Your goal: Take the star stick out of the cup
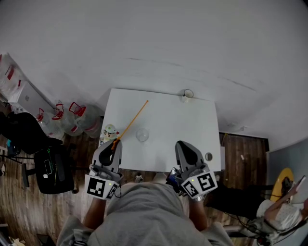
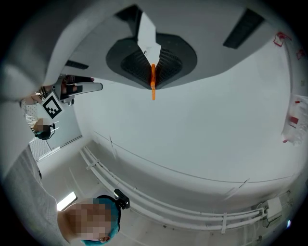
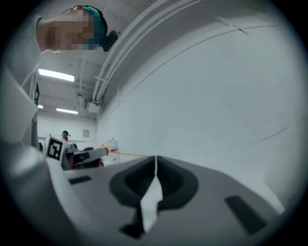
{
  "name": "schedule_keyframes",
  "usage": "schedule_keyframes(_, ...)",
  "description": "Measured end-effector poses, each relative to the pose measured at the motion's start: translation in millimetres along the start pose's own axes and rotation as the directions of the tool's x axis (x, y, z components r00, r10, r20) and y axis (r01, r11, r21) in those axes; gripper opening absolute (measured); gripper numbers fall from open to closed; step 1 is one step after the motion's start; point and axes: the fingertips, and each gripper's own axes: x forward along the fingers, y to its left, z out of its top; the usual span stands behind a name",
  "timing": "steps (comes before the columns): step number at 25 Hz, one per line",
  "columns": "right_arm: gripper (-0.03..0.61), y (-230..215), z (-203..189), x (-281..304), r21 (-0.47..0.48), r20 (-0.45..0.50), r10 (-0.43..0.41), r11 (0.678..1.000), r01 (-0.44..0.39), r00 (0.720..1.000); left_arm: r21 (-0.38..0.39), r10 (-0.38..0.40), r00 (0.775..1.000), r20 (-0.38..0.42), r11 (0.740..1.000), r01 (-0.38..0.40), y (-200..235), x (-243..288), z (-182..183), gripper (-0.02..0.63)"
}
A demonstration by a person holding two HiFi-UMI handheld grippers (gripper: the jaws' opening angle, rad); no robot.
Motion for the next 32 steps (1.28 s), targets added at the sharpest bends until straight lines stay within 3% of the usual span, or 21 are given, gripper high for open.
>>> schedule_keyframes(32, 0.035, -1.9, -11.8, -4.9, -0.008, -0.026, 0.021, 1.000, -0.021, 0.999, 0.012, -0.027, 0.998, -0.051, 1.000, 0.028, -24.9, 5.5, -21.5, 0.044)
